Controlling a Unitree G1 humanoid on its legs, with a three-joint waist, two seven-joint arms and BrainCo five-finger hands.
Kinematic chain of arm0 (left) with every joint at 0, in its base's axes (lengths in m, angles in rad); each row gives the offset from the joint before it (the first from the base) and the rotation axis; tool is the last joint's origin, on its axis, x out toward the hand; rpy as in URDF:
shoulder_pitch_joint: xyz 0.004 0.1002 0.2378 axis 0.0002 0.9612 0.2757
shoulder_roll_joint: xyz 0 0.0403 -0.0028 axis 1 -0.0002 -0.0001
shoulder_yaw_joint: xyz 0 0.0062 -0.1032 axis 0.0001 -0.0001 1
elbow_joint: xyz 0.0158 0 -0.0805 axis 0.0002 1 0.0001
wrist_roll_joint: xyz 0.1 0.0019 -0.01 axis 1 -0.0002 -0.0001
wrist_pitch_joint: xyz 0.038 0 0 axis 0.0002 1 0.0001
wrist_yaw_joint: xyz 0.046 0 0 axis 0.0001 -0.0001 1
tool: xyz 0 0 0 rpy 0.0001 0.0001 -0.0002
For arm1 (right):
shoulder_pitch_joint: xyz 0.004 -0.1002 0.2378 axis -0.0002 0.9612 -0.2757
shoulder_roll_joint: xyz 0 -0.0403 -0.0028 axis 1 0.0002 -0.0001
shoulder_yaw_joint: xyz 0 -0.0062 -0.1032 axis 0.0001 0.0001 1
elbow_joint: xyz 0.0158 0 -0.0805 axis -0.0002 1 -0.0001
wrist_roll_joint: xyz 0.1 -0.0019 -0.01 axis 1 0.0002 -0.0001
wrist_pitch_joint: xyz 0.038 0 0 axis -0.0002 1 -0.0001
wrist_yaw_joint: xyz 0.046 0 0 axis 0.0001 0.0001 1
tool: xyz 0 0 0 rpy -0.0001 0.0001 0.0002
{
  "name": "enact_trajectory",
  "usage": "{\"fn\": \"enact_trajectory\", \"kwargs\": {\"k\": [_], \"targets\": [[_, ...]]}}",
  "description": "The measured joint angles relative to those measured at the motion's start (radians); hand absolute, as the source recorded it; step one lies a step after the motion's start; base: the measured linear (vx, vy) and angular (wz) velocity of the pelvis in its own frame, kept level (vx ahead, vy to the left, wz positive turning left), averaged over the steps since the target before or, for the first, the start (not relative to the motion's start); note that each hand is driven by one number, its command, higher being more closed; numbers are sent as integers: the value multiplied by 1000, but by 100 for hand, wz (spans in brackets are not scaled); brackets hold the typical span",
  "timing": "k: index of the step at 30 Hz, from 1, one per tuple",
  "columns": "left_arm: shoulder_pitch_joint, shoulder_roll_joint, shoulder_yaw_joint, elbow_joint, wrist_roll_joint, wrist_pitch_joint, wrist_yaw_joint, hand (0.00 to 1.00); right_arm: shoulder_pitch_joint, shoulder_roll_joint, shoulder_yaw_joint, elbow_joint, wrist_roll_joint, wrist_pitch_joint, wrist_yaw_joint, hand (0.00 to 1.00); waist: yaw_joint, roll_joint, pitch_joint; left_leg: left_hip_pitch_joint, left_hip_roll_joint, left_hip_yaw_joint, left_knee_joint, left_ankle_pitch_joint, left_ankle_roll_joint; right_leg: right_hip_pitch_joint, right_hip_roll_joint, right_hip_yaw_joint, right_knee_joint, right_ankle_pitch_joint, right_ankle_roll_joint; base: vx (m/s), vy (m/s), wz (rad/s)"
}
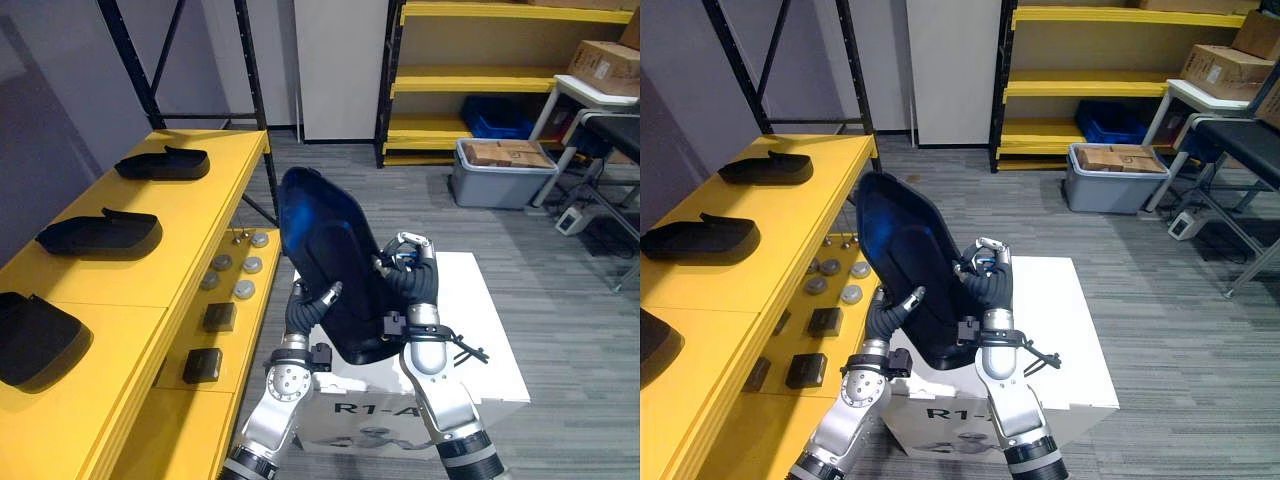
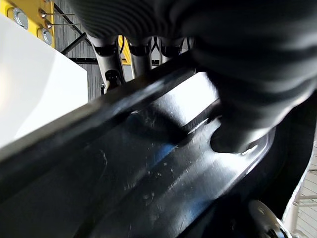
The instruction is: Walk over and take plastic housings, then place them on the shelf
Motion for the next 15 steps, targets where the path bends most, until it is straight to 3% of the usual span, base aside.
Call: {"fn": "enact_trajectory", "kwargs": {"k": [9,15], "targets": [[2,11,65,-19,6,13,-72,100,55,-50,-22,27,77,-14,129,0,0,0,-1,-2,1,3,0,0,0,4,1,0,-15,15,-1,-13,7,-1],[29,-16,93,-86,5,13,-128,100,55,-74,-105,-90,178,-24,211,0,2,-1,-1,3,2,15,-2,0,0,2,3,16,-14,15,-1,-1,7,-5]]}}
